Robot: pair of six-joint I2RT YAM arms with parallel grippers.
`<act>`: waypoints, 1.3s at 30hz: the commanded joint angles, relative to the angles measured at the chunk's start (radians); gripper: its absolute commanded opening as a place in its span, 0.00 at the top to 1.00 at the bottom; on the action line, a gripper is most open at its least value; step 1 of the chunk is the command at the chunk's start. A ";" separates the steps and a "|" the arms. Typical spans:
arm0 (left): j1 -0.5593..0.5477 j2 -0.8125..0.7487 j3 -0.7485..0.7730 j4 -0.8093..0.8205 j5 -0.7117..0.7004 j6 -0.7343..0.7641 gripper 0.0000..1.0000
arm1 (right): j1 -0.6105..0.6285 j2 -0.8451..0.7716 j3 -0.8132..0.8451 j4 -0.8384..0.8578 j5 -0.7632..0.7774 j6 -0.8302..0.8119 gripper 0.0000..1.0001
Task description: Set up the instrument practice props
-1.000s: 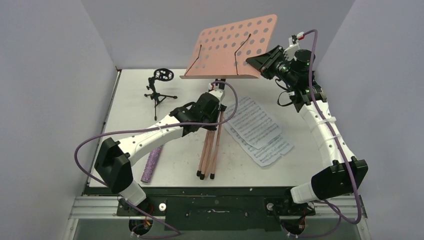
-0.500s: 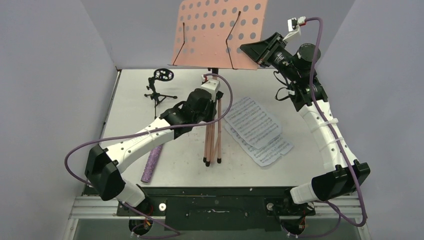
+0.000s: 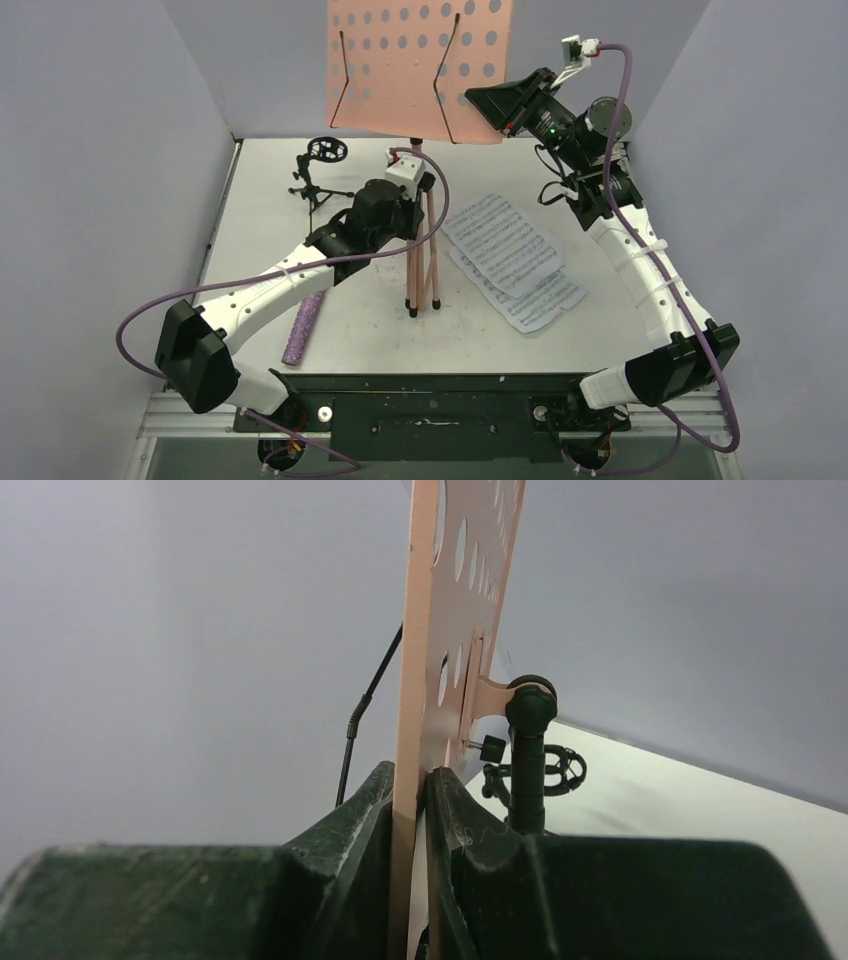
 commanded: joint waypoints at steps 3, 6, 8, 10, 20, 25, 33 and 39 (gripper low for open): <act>-0.004 -0.097 -0.094 0.270 0.059 0.141 1.00 | 0.073 -0.139 0.024 0.446 0.017 -0.158 0.95; -0.004 -0.108 -0.115 0.306 0.029 0.181 1.00 | 0.093 -0.143 0.020 0.420 0.007 -0.214 0.95; -0.004 -0.113 -0.123 0.314 0.009 0.206 1.00 | 0.104 -0.148 0.022 0.395 -0.006 -0.256 0.95; -0.004 -0.118 -0.129 0.324 -0.012 0.227 1.00 | 0.115 -0.155 0.015 0.383 -0.009 -0.282 0.95; -0.011 -0.139 -0.226 0.488 -0.123 0.404 1.00 | 0.192 -0.215 -0.088 0.382 -0.022 -0.456 0.95; -0.014 -0.148 -0.265 0.550 -0.124 0.454 1.00 | 0.241 -0.252 -0.150 0.339 -0.036 -0.566 0.95; -0.019 -0.185 -0.340 0.565 -0.106 0.479 1.00 | 0.274 -0.323 -0.217 0.178 -0.026 -0.719 0.95; -0.022 -0.219 -0.377 0.559 -0.080 0.489 1.00 | 0.279 -0.357 -0.232 0.075 -0.010 -0.755 0.89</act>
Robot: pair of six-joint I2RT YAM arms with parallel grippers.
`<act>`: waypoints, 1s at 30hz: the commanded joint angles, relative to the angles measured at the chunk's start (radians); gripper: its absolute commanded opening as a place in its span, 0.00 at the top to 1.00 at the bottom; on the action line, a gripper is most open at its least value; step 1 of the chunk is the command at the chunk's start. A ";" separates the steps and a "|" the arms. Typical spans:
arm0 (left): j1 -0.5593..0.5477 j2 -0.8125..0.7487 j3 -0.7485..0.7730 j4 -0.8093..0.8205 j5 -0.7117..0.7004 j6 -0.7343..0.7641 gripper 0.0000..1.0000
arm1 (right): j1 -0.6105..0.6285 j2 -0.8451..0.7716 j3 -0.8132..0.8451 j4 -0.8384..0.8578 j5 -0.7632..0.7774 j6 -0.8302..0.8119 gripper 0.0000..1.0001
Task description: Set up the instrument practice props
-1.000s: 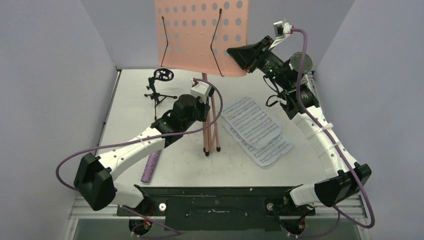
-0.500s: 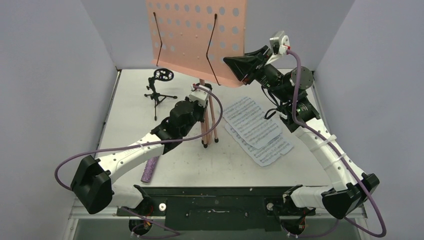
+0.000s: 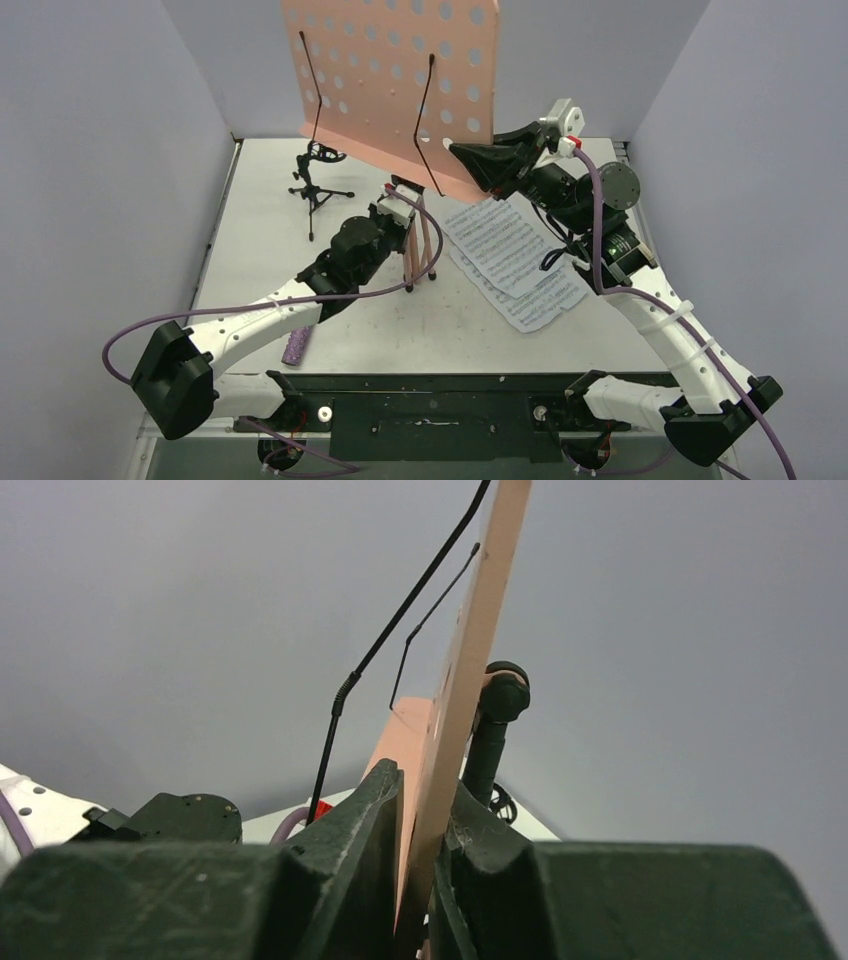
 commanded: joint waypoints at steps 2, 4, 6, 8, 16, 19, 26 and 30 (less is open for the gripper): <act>0.005 -0.054 -0.015 0.040 0.021 0.139 1.00 | 0.011 -0.074 0.033 0.000 -0.086 -0.142 0.75; 0.003 -0.054 -0.015 0.030 0.028 0.144 1.00 | 0.013 -0.082 0.032 -0.013 -0.080 -0.145 0.64; 0.001 -0.054 -0.017 0.027 0.032 0.143 1.00 | 0.013 -0.089 0.028 -0.024 -0.072 -0.166 0.59; 0.000 -0.058 -0.021 0.028 0.040 0.140 1.00 | 0.014 -0.095 0.030 -0.047 -0.069 -0.190 0.53; -0.004 -0.061 -0.024 0.017 0.055 0.139 1.00 | 0.016 -0.129 0.012 -0.085 -0.049 -0.243 0.20; -0.004 -0.068 -0.033 0.012 0.053 0.133 1.00 | 0.015 -0.150 -0.004 -0.105 -0.051 -0.259 0.13; -0.014 -0.093 -0.058 -0.005 0.049 0.125 1.00 | 0.016 -0.218 -0.075 -0.186 -0.043 -0.318 0.08; -0.022 -0.105 -0.072 -0.010 0.038 0.113 1.00 | 0.015 -0.258 -0.125 -0.192 -0.045 -0.330 0.02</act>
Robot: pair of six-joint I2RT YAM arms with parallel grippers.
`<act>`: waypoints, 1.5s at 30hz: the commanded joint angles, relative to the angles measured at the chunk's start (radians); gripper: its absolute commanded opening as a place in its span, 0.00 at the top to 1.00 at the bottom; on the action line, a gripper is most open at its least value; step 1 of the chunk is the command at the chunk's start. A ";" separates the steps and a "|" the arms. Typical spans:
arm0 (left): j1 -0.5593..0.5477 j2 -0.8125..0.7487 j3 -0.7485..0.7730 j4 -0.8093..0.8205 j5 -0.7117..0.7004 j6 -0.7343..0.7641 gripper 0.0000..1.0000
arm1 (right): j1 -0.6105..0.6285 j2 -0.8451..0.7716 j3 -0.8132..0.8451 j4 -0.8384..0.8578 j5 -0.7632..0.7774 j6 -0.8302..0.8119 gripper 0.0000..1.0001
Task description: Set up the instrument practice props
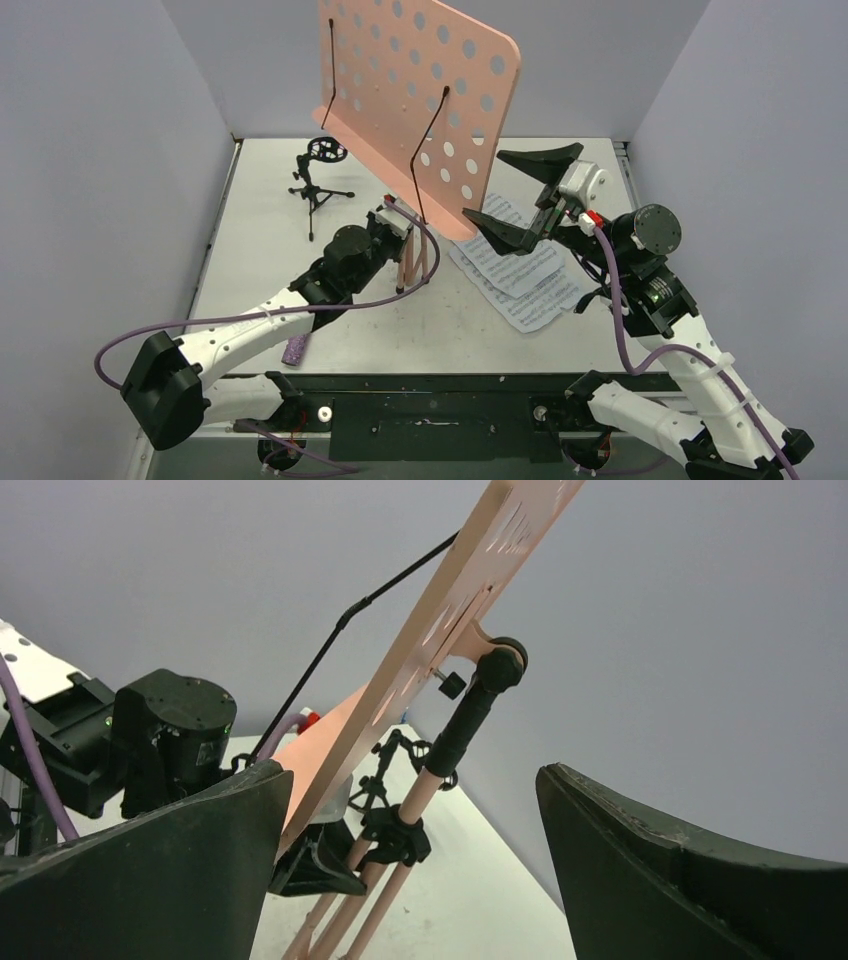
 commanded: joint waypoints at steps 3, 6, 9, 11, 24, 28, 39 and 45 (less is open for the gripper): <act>-0.014 -0.046 -0.023 -0.021 -0.025 0.048 1.00 | 0.008 -0.048 -0.046 -0.007 -0.016 -0.022 0.03; -0.017 -0.053 -0.033 -0.024 -0.026 0.048 1.00 | 0.009 -0.080 -0.091 -0.025 -0.022 -0.035 0.06; -0.017 -0.059 -0.043 -0.016 -0.025 0.046 1.00 | 0.009 -0.103 -0.111 -0.066 -0.026 -0.053 0.07; -0.017 -0.057 -0.044 -0.018 -0.027 0.046 1.00 | 0.009 -0.114 -0.110 -0.071 -0.029 -0.049 0.09; -0.019 -0.064 -0.058 -0.010 0.030 0.048 1.00 | 0.009 -0.226 -0.247 -0.096 -0.030 -0.018 0.10; -0.019 -0.065 -0.053 -0.022 0.042 0.043 1.00 | 0.009 -0.256 -0.301 -0.071 -0.041 0.003 0.10; -0.018 -0.093 -0.072 -0.045 0.064 0.040 1.00 | 0.009 -0.279 -0.443 -0.091 0.011 0.006 0.10; -0.018 -0.094 -0.050 -0.100 0.130 0.047 1.00 | 0.009 -0.239 -0.545 0.060 0.088 0.162 0.10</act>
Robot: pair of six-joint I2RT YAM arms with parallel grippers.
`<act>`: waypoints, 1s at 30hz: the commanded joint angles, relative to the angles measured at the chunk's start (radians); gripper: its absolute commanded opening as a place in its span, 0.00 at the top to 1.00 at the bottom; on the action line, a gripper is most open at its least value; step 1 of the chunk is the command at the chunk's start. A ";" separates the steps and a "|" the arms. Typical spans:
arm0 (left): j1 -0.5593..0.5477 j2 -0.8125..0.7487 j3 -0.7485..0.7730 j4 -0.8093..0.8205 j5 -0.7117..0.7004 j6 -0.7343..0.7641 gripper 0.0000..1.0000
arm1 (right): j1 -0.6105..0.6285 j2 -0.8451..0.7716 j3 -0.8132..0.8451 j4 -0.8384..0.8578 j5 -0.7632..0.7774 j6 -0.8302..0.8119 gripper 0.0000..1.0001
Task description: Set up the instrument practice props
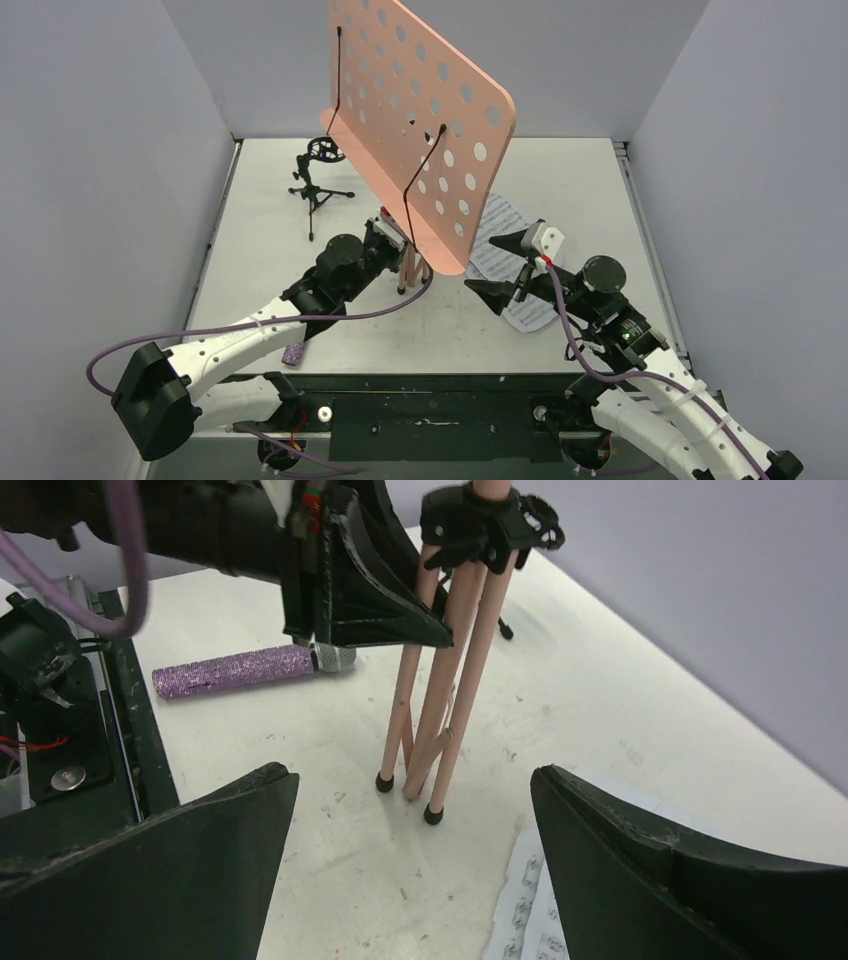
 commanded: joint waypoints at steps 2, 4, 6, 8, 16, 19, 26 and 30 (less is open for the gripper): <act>0.000 -0.019 0.011 -0.093 0.070 0.032 1.00 | 0.003 0.055 -0.036 0.217 0.067 0.126 0.10; 0.000 -0.023 0.011 -0.097 0.091 0.029 1.00 | 0.002 0.098 -0.021 0.250 0.065 0.114 0.10; 0.000 -0.029 0.009 -0.100 0.100 0.026 1.00 | 0.003 0.142 -0.005 0.274 0.058 0.091 0.10; 0.000 -0.039 0.005 -0.101 0.100 0.019 1.00 | 0.001 0.187 0.015 0.291 0.049 0.050 0.10; 0.000 -0.075 -0.019 -0.109 0.115 -0.005 1.00 | -0.006 0.356 0.098 0.446 0.039 0.038 0.10; 0.000 -0.086 -0.025 -0.113 0.114 -0.010 1.00 | -0.012 0.421 0.155 0.491 0.010 0.035 0.10; 0.000 -0.107 -0.033 -0.123 0.100 -0.021 1.00 | -0.041 0.539 0.288 0.627 -0.103 0.079 0.10; 0.000 -0.114 -0.038 -0.122 0.104 -0.025 1.00 | -0.040 0.596 0.345 0.679 -0.158 0.139 0.07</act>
